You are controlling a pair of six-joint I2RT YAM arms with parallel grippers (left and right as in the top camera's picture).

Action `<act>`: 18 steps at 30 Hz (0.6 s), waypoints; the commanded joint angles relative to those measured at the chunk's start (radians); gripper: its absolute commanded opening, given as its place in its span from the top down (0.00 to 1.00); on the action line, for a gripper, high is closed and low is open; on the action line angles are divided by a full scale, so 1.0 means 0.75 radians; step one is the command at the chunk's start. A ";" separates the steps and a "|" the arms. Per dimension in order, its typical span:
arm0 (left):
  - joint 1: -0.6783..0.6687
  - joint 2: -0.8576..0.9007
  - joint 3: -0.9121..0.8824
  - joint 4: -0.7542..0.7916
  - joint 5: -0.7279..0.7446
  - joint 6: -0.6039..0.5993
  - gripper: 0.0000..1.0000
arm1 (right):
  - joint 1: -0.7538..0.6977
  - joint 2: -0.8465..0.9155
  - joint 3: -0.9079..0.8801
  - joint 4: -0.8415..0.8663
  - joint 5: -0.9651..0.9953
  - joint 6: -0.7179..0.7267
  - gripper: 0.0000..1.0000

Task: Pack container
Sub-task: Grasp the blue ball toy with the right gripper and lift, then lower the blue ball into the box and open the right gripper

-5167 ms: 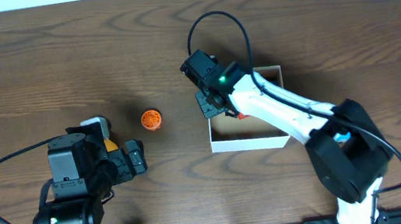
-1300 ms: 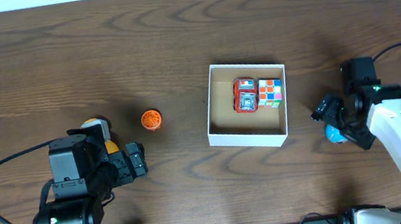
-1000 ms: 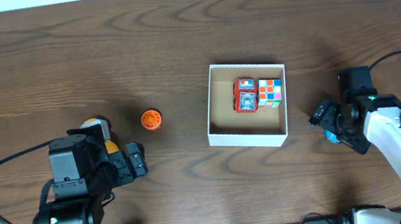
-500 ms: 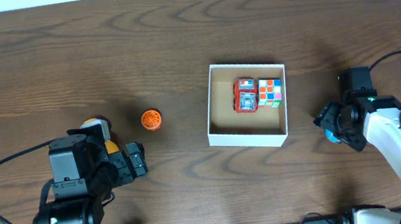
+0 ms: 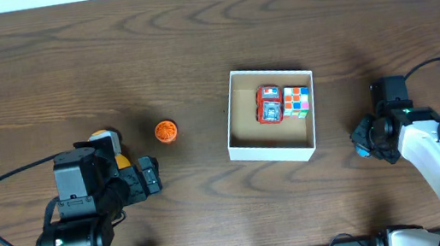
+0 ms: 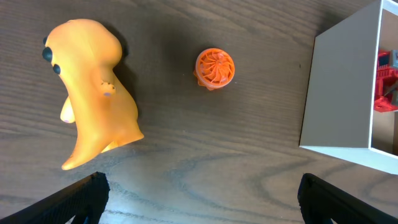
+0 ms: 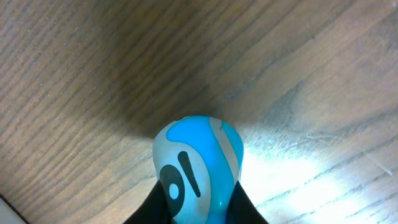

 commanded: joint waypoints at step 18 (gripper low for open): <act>-0.003 -0.001 0.032 -0.002 0.008 -0.011 0.02 | 0.408 -0.018 0.681 -0.287 0.016 -0.291 0.95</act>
